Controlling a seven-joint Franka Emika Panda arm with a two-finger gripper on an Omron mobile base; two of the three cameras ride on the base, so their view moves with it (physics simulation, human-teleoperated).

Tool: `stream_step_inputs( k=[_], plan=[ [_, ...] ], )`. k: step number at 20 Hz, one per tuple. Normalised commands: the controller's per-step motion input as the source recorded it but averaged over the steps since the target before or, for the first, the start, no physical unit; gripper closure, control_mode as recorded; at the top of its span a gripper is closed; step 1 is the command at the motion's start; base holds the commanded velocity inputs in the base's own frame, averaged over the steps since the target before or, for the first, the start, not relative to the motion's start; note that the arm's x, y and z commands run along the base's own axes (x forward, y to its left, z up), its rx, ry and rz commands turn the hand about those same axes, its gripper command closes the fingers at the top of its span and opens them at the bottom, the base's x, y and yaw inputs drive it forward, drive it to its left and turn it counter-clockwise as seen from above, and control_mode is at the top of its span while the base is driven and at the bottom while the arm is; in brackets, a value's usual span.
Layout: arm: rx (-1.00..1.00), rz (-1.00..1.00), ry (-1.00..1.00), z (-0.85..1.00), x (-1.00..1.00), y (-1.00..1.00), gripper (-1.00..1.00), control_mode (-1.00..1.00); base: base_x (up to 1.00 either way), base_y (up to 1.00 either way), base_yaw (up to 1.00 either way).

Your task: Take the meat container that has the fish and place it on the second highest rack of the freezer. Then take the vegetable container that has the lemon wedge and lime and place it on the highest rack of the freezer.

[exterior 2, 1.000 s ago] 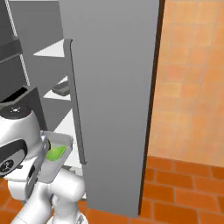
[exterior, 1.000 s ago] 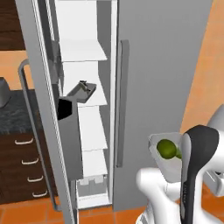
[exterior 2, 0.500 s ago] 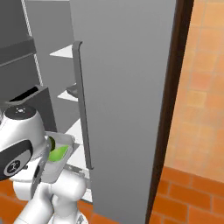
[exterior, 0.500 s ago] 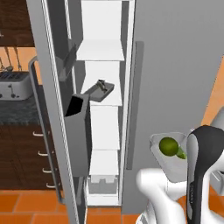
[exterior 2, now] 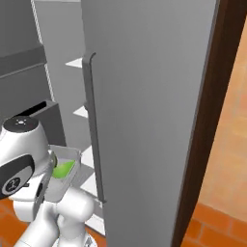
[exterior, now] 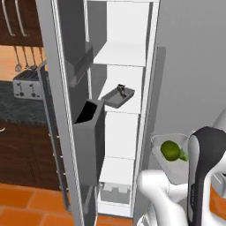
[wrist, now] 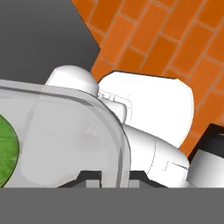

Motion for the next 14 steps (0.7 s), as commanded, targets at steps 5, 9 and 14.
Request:
stream_step_inputs(
  k=[5,9,14],
  plan=[
    [0.00,0.00,0.00,0.00,0.00,0.00,1.00,1.00,0.42,0.00,0.37],
    [0.00,0.00,0.00,0.00,0.00,0.00,1.00,1.00,0.33,0.00,0.38],
    [0.00,0.00,0.00,0.00,0.00,0.00,1.00,1.00,0.57,-0.02,0.29]
  ],
)
